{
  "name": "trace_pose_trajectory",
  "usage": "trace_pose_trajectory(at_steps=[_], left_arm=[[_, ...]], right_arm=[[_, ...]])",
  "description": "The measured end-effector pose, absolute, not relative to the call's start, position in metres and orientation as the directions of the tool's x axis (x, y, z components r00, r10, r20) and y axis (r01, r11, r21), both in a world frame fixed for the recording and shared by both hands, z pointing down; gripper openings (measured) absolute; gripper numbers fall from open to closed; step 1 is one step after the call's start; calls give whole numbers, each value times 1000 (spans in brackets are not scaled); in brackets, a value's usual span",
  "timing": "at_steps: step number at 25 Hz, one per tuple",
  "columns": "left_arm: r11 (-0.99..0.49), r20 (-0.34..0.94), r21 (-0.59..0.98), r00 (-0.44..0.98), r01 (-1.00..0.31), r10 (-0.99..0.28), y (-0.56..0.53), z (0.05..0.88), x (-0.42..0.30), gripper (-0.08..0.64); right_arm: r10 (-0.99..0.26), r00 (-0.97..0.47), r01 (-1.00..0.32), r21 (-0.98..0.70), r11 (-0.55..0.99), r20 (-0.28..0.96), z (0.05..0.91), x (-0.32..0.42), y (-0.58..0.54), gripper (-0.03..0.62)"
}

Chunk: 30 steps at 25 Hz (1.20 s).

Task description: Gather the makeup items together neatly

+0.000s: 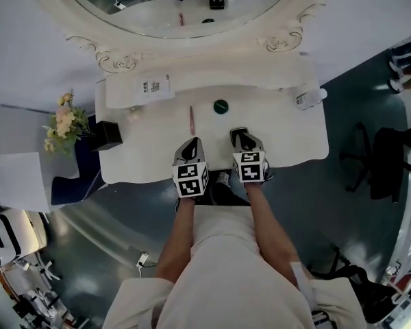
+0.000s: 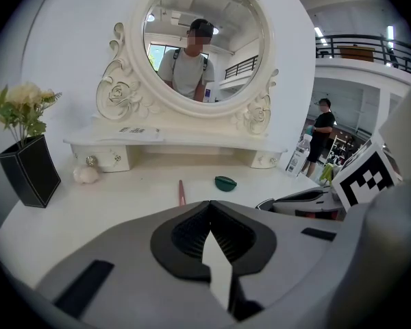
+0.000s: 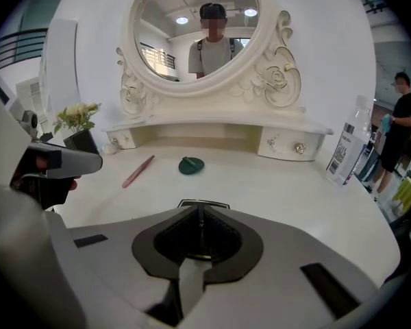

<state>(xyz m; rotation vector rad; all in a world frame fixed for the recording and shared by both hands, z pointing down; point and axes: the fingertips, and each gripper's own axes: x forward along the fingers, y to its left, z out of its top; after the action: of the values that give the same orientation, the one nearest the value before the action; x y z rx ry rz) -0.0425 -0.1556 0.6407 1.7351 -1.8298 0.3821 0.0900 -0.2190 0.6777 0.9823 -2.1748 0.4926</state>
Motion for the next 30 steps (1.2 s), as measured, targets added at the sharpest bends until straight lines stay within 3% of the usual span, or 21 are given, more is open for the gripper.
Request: trace_pose_trajectory(at_steps=[12,16,21,26,30], left_arm=[[165,577,179,-32,-970,-816,-161,635,-70,14],[181,577,184,-43,-966,-816,-159,635,-74,14],[201,572,195,-55,-960,-818,-156,635,-81,14],[218,568,184,-77,-958,-819,-147,632,-88,14],[243,576,200,-87,-949,-812,-144,637,-94,14]], right_arm=[[-521,-459,-769,-29,638,719,683,80,-245,57],[-549,-509,-767,-59,639,663,660,71,-258,57],[-374,-661,-532,-56,845,651,640,18,-279,61],[-223,-666,-317,0,949,712,657,-7,-285,127],[-138,-634,-220,-6,976,761,671,-17,-290,127]])
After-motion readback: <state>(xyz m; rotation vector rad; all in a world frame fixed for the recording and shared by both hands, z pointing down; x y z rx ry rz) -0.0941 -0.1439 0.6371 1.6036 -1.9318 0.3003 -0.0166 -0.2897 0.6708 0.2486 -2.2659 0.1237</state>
